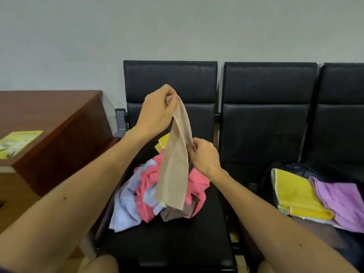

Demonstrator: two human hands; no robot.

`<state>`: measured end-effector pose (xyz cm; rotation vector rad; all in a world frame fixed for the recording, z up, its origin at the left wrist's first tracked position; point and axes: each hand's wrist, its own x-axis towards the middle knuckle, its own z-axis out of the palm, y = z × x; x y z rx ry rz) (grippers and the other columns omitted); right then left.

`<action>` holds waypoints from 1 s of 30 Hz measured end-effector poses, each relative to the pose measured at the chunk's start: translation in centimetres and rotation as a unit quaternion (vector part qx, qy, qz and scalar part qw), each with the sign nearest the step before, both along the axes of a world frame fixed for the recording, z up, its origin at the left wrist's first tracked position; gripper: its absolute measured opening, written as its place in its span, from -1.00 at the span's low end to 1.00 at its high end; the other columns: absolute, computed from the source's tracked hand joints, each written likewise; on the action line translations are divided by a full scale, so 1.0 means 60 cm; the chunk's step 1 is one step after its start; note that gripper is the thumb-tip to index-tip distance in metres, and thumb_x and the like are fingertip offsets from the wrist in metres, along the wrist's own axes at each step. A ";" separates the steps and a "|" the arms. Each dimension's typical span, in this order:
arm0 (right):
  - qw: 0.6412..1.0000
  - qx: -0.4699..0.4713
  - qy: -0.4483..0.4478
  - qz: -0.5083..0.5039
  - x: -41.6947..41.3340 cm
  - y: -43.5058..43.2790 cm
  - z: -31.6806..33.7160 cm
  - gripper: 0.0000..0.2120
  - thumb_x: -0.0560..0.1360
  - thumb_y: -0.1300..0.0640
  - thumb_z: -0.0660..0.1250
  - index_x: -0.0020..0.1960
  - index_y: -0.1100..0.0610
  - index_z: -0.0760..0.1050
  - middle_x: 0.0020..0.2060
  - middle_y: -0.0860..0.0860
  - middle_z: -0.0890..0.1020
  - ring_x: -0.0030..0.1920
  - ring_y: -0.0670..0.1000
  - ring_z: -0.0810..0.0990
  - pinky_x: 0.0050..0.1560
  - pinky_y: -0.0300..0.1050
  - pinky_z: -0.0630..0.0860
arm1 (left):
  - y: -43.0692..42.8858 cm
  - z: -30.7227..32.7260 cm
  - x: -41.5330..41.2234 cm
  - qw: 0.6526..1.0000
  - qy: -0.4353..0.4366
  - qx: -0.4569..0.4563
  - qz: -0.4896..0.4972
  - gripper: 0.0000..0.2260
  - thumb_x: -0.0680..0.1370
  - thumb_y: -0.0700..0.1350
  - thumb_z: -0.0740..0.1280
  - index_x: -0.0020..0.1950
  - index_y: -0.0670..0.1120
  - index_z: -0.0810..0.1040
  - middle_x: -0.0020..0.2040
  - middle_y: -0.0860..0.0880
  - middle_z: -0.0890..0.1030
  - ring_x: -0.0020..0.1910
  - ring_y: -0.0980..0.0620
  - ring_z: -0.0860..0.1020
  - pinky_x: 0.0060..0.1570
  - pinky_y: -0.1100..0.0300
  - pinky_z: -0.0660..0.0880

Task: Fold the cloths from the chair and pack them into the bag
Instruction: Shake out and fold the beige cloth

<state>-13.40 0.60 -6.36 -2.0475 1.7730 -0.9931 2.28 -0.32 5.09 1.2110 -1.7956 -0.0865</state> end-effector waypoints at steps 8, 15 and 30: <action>0.995 -0.048 -0.086 0.035 -0.033 0.062 0.072 -0.79 0.64 0.05 0.19 -0.04 0.11 0.54 -0.22 -0.04 0.60 -0.17 0.01 0.57 -0.09 0.13 0.54 | 0.067 0.067 0.004 0.990 0.131 0.051 0.009 -0.91 0.61 -0.13 0.24 -0.03 -0.03 0.53 -0.12 0.04 0.57 -0.12 0.10 0.55 -0.12 0.20 0.49; 0.993 -0.088 -0.067 0.044 -0.105 0.139 0.119 -0.66 0.63 -0.12 0.20 -0.14 0.12 0.46 -0.35 -0.04 0.53 -0.32 -0.05 0.48 -0.27 -0.06 0.38 | 0.142 0.055 0.056 0.955 0.244 0.169 -0.030 -0.80 0.55 -0.14 0.23 -0.25 -0.06 0.57 -0.18 -0.04 0.55 -0.11 -0.02 0.50 -0.08 0.04 0.43; 0.983 0.147 -0.033 0.100 -0.204 0.320 0.058 -0.53 0.56 -0.10 0.33 -0.19 0.35 0.53 -0.35 0.05 0.48 -0.32 -0.03 0.44 -0.26 -0.12 0.37 | 0.340 -0.166 0.077 0.905 0.310 0.289 -0.025 -0.84 0.62 -0.14 0.32 0.11 -0.18 0.64 0.03 -0.18 0.67 0.02 -0.08 0.63 0.04 0.03 0.58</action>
